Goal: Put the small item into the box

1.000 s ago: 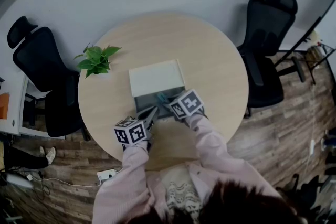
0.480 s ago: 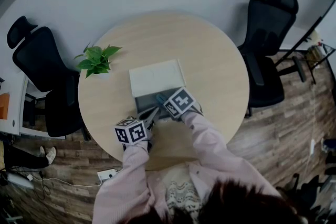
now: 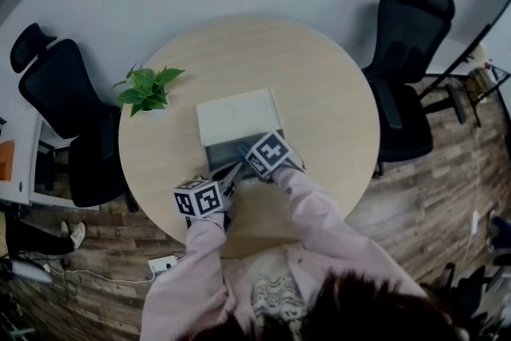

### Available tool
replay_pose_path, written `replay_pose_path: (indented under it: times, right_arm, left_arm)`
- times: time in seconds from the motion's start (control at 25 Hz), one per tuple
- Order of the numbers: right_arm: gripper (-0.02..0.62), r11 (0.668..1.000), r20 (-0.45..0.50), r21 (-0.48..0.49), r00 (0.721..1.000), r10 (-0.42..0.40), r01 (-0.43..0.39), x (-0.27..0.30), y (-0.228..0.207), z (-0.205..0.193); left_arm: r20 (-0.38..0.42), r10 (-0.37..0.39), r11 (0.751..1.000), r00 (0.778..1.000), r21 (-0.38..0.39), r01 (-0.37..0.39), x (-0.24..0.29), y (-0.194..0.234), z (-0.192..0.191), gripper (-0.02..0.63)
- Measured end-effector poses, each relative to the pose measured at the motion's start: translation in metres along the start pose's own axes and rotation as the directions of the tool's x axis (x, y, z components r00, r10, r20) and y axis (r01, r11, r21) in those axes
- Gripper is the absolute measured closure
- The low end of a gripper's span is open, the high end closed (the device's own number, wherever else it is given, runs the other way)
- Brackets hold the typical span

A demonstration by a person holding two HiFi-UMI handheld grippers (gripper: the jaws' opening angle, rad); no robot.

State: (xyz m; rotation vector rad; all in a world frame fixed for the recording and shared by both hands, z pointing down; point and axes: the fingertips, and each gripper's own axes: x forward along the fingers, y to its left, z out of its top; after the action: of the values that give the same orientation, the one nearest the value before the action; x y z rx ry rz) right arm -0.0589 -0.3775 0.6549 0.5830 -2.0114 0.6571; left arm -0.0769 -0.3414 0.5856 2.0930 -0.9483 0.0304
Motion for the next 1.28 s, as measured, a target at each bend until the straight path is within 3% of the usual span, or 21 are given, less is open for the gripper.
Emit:
replay_pose_path:
  times: [1.28]
  right_arm:
    - [0.453, 0.993, -0.096, 0.005, 0.988, -0.118, 0.119, 0.01, -0.009, -0.009]
  left_arm:
    - [-0.01, -0.021, 0.999, 1.0, -0.039, 0.021, -0.002, 0.002, 0.0, 0.597]
